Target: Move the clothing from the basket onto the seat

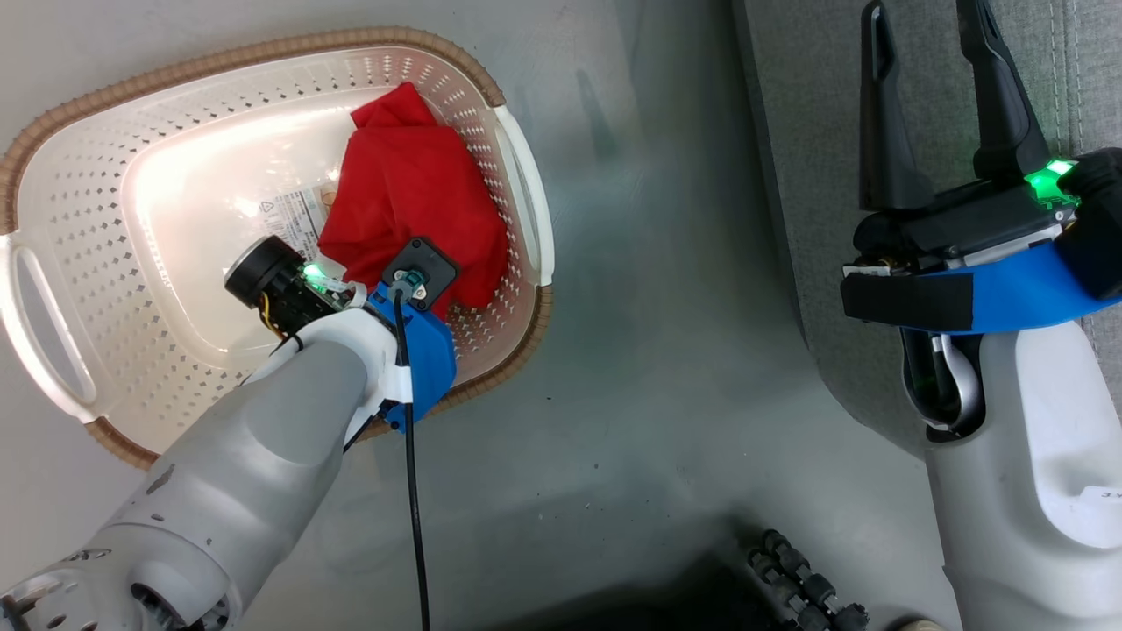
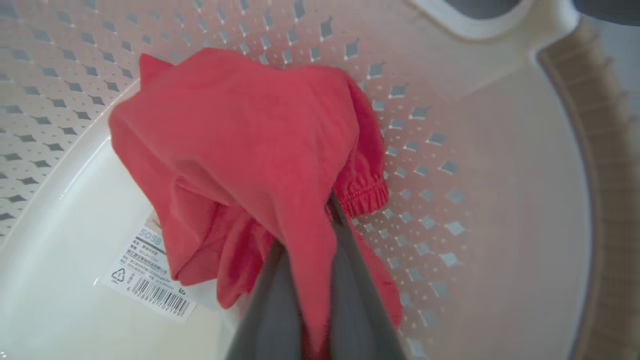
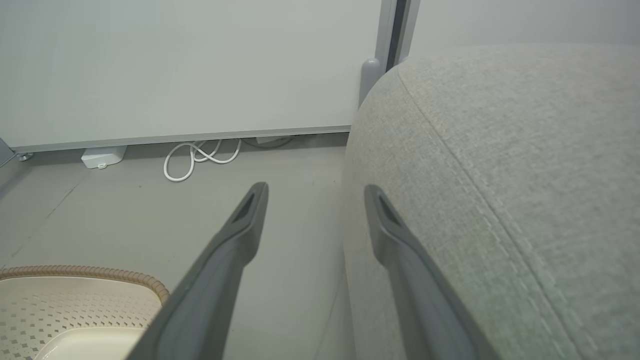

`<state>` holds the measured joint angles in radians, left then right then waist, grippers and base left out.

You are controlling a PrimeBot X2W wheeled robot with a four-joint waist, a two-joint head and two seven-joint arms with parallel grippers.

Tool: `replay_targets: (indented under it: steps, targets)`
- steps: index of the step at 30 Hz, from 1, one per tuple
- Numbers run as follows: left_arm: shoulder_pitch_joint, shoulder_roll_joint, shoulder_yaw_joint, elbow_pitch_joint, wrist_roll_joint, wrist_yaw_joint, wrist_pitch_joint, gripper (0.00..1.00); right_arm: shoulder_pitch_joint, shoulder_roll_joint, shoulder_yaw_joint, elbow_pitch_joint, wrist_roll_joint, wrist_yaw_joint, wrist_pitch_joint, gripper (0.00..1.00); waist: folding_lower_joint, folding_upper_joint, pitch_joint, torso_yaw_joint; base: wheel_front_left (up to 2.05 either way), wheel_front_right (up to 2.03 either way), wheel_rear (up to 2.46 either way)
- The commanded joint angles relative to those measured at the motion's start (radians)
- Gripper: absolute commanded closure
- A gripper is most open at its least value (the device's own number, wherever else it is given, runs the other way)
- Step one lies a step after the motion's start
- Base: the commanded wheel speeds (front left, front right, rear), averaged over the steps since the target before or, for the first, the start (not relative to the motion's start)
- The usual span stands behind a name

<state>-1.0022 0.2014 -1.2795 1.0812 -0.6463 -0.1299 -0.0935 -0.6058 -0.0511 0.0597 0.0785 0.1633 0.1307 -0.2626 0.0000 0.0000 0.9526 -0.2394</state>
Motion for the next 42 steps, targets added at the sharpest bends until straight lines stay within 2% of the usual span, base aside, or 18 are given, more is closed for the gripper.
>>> replay_targets:
  steps: [1,12,18,24,29,42]
  targets:
    - [-0.013,-0.002,-0.003,-0.008,0.002,-0.001,-0.011,1.0,-0.013,0.001,-0.003,0.004,0.001,0.0,-0.003,0.0,0.0,0.0,-0.005,0.004,0.0,0.0,0.0]
    - [0.013,-0.025,-0.003,-0.046,0.011,-0.001,-0.087,1.0,0.013,0.001,-0.015,0.023,-0.014,0.0,-0.004,0.0,0.0,0.0,-0.064,0.045,0.0,0.0,0.0]
    - [0.021,-0.037,-0.003,-0.058,-0.045,-0.001,-0.153,1.0,0.028,0.001,-0.019,0.036,-0.026,0.0,-0.004,0.0,0.0,0.0,-0.123,0.073,0.0,0.0,0.0]
    - [0.026,-0.058,0.009,-0.088,-0.088,-0.001,-0.172,1.0,0.053,0.001,-0.029,0.054,-0.044,0.0,-0.004,0.0,0.0,0.0,-0.199,0.114,0.0,0.0,0.0]
    - [0.059,-0.05,0.088,-0.161,-0.051,-0.001,-0.173,1.0,0.084,0.001,-0.039,0.072,-0.056,0.0,-0.004,0.0,0.0,0.0,-0.273,0.146,0.0,0.0,0.0]
    - [0.23,-0.039,0.426,-0.365,0.108,0.024,-0.173,1.0,0.173,-0.013,-0.053,0.113,-0.058,0.0,-0.004,0.0,0.0,0.0,-0.454,0.202,0.0,0.0,0.0]
